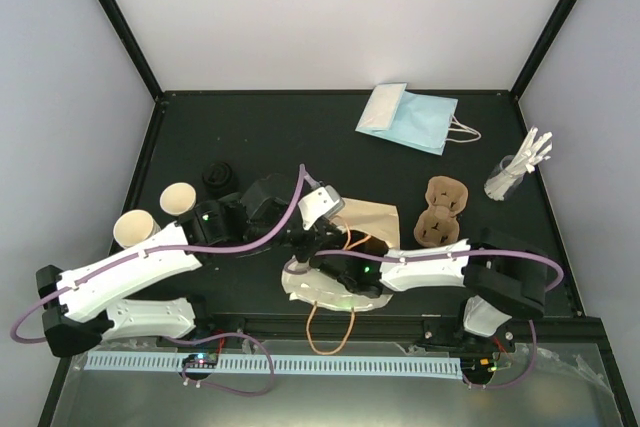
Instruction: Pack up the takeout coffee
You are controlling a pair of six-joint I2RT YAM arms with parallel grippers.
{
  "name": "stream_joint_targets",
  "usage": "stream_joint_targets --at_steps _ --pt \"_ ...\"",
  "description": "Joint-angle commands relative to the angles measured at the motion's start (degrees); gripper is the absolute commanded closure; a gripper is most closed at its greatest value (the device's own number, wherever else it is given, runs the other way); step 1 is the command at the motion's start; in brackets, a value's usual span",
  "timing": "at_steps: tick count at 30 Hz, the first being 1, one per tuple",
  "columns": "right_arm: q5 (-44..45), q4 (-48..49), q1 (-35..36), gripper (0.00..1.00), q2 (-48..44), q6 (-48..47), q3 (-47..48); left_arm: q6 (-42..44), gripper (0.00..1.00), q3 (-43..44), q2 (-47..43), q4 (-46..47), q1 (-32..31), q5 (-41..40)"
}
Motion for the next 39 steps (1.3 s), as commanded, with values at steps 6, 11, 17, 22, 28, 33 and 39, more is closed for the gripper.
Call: stream_joint_targets --at_steps 6,11,17,22,28,33,39 --pt "-0.59 12.29 -0.9 0.99 -3.02 -5.08 -1.49 -0.79 0.98 -3.88 -1.37 2.77 -0.18 1.18" --pt "0.8 8.29 0.41 0.99 -4.9 -3.75 -1.07 -2.92 0.98 -4.91 1.55 4.38 -0.18 1.14" --pt "0.89 4.37 3.32 0.99 -9.44 -0.25 -1.07 -3.86 0.98 -4.44 2.92 5.26 -0.14 1.35" --pt "0.94 -0.49 4.01 0.99 -13.79 2.29 -0.07 -4.54 0.98 -4.36 3.35 5.14 -0.18 0.6" --pt "-0.88 -4.85 5.64 0.99 -22.3 5.68 -2.13 -5.35 0.98 -2.69 3.05 4.83 0.1 -4.29" --pt "-1.69 -7.06 6.19 0.99 -28.19 6.25 -1.64 -4.0 0.99 -0.74 3.33 4.09 1.75 -7.16" --pt "-9.59 -9.89 6.28 0.99 -35.45 2.41 0.87 -1.4 0.98 3.17 4.84 2.32 4.96 -6.73"
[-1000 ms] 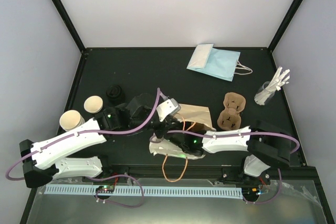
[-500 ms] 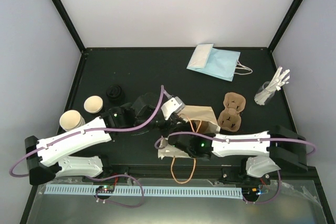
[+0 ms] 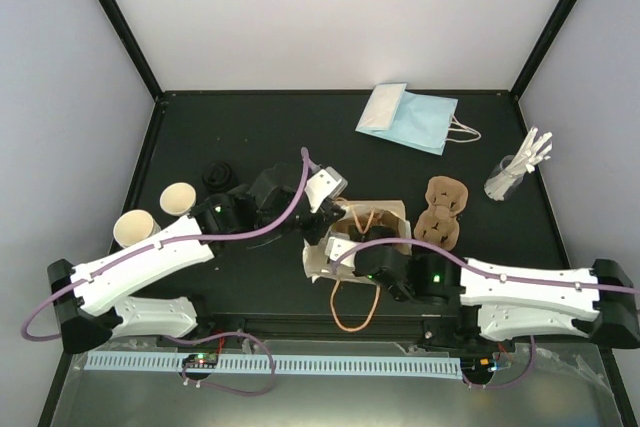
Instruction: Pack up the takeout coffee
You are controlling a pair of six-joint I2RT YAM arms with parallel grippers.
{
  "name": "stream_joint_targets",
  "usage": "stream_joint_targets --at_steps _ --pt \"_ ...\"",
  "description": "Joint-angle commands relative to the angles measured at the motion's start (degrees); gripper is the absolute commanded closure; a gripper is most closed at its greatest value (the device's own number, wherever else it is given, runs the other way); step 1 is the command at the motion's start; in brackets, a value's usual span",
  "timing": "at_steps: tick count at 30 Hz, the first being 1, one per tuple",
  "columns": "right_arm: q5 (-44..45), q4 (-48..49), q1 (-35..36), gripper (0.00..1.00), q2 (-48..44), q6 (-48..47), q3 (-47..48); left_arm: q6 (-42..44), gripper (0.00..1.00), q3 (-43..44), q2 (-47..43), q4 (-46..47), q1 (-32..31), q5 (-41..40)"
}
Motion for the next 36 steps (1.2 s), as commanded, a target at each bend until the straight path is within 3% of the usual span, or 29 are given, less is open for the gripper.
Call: stream_joint_targets --at_steps 1,9,14,19,22,30,36 --pt "-8.67 0.0 0.36 0.99 -6.66 -0.8 2.93 3.04 0.99 5.03 2.23 -4.34 2.84 -2.0" --pt "-13.94 -2.1 -1.69 0.95 -11.46 2.92 12.52 7.43 0.99 13.98 6.85 -7.24 9.61 -0.37" --pt "-23.62 -7.01 -12.08 0.85 -10.02 16.02 18.47 11.72 0.98 19.41 9.5 -10.9 13.78 -4.93" --pt "-29.72 -5.99 -17.9 0.76 -11.58 28.14 16.28 16.83 0.99 22.42 8.54 -15.0 16.21 -13.32" --pt "-29.11 -5.57 -18.67 0.69 -12.76 32.6 13.98 18.13 0.99 20.21 7.6 -15.08 16.29 -12.96" --pt "-29.65 -6.0 -19.18 0.49 -16.95 42.71 7.23 13.07 0.99 6.76 3.94 -12.73 16.13 0.18" --pt "-32.43 -8.41 -19.16 0.44 -18.41 50.44 5.08 10.44 0.98 -0.46 -0.59 -10.37 15.69 6.16"
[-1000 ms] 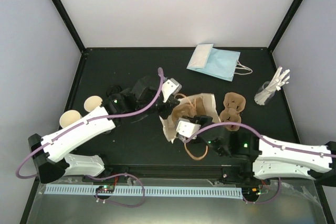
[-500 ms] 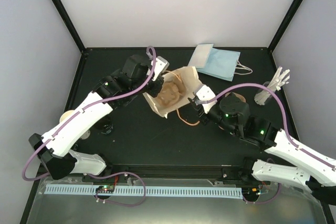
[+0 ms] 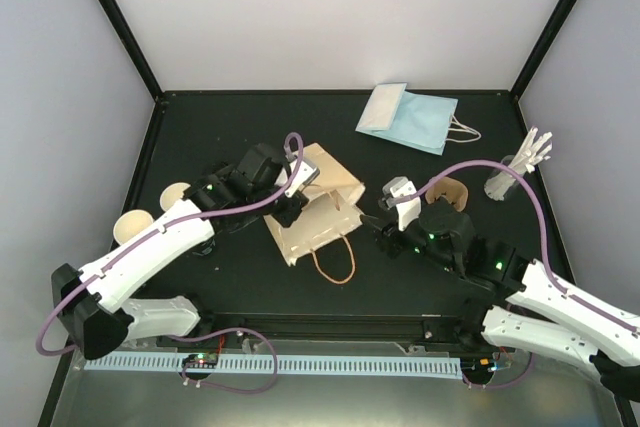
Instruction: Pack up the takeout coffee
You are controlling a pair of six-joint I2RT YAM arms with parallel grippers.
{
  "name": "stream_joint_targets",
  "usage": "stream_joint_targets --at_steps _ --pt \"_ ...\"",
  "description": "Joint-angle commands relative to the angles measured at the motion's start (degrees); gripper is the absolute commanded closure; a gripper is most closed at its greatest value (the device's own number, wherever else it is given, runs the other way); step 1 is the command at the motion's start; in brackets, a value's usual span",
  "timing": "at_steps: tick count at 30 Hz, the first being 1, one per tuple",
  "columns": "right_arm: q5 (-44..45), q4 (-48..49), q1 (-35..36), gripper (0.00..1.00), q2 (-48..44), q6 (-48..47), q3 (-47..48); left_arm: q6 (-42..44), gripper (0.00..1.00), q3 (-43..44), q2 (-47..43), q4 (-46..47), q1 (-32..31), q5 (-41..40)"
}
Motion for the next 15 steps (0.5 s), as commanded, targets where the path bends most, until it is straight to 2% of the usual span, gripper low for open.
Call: stream_joint_targets --at_steps 1,8,15 --pt "-2.52 -2.08 -0.36 0.44 -1.03 7.72 -0.43 -2.61 0.98 -3.19 -4.9 1.98 -0.44 6.7" --pt "-3.54 -2.96 -0.36 0.37 -3.47 2.78 -2.42 -2.99 0.98 -6.21 -9.87 0.77 -1.8 10.97" --pt "-6.72 -1.55 -0.38 0.37 -1.54 2.97 -3.14 -4.58 0.98 -9.21 -13.66 1.63 -2.41 12.29"
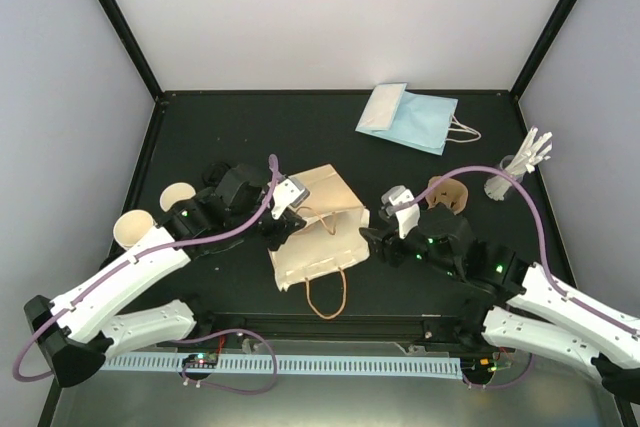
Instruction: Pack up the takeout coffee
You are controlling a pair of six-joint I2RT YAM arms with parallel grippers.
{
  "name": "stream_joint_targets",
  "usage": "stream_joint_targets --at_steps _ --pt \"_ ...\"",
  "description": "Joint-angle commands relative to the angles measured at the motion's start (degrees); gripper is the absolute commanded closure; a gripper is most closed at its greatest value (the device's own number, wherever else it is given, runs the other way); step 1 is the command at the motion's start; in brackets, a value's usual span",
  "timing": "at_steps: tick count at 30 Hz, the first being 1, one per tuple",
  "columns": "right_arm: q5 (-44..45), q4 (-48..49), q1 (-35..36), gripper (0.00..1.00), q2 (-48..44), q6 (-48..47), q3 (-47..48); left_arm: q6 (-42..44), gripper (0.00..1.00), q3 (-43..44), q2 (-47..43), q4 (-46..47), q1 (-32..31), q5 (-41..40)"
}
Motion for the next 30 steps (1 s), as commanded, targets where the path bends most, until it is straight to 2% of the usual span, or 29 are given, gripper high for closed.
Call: stream_joint_targets --at_steps 1,17,24,30 --pt "-3.77 1.64 -0.2 0.37 0.87 0.31 -0.61 -1.99 0.99 -0.88 -2.03 1.41 -0.39 2.59" --pt "-10.44 7.39 -0.18 0.37 -6.81 -4.07 -7.12 -2.58 0.99 -2.58 -4.0 -0.28 -0.66 5.64" --pt "-13.8 8.86 -0.19 0.43 -7.54 -7.68 -7.79 -2.85 0.99 -3.33 -5.34 -1.02 -0.75 6.69" --pt "-10.35 13.74 -0.21 0.41 -7.66 -5.64 -8.0 -2.85 0.98 -4.04 -6.04 -1.88 -0.75 6.96"
